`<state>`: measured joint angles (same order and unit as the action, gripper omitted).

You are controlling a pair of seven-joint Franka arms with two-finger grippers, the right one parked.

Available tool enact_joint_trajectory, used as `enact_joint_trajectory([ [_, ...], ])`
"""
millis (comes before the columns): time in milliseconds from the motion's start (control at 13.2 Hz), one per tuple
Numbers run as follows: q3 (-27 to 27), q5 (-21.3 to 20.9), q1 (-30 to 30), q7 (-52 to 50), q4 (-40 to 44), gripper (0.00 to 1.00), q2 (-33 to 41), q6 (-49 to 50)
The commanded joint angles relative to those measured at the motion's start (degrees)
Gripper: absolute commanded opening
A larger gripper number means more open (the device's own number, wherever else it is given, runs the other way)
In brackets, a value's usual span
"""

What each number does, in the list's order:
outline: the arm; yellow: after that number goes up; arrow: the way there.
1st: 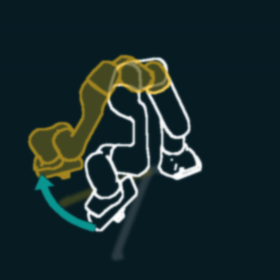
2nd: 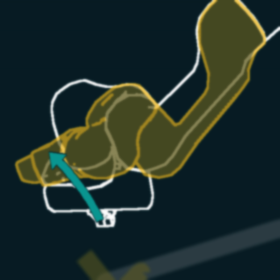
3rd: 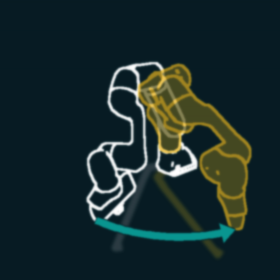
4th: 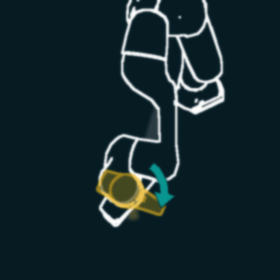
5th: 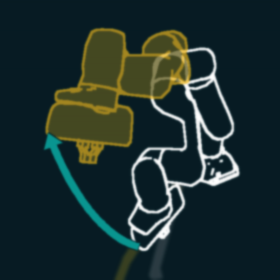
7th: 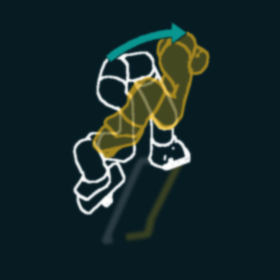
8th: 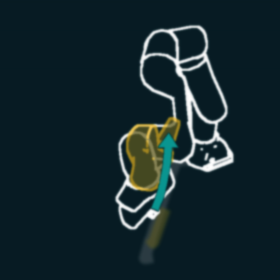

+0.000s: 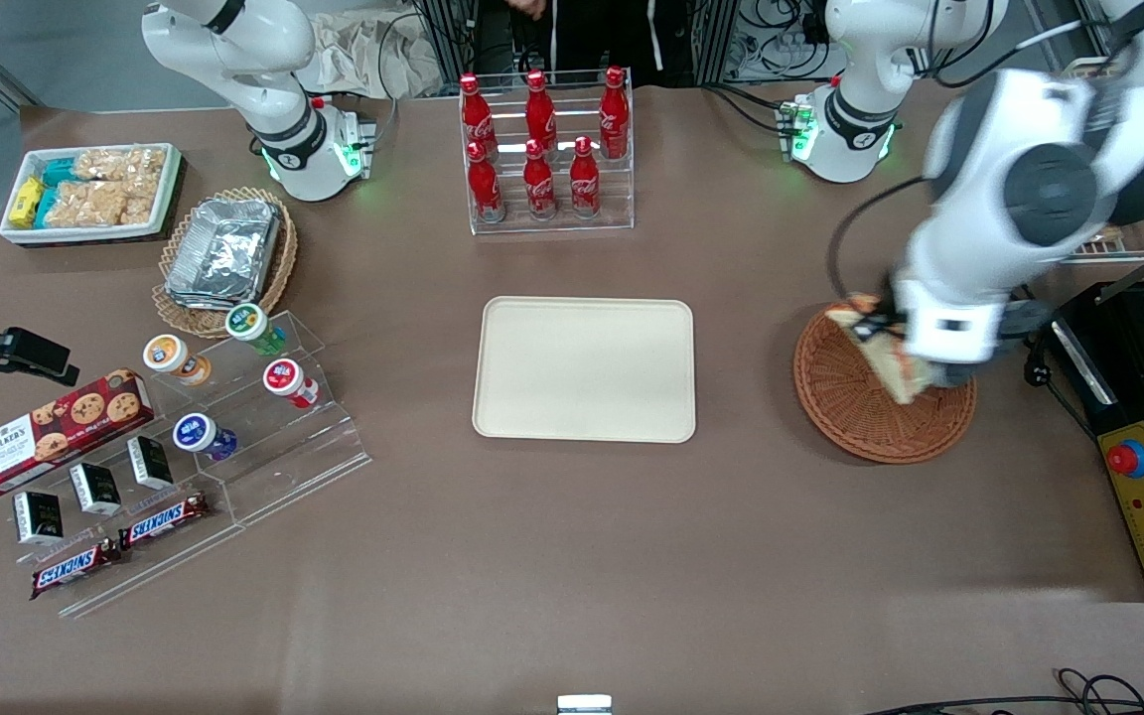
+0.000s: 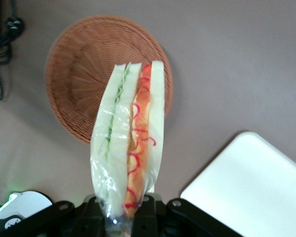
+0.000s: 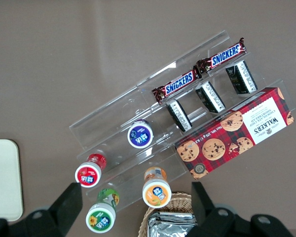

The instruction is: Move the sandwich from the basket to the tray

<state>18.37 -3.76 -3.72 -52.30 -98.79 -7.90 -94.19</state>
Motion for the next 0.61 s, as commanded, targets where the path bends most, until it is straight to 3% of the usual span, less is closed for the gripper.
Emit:
enact_joint_trajectory([
  [0,5.96,-3.00,-2.06,1.76,2.46,0.03,-5.97,-1.86],
  [227,6.41,-3.53,-8.56,1.85,2.37,0.04,-11.59,-8.53],
  [530,6.33,-10.29,-15.07,-1.30,2.11,0.03,-22.31,-18.90],
])
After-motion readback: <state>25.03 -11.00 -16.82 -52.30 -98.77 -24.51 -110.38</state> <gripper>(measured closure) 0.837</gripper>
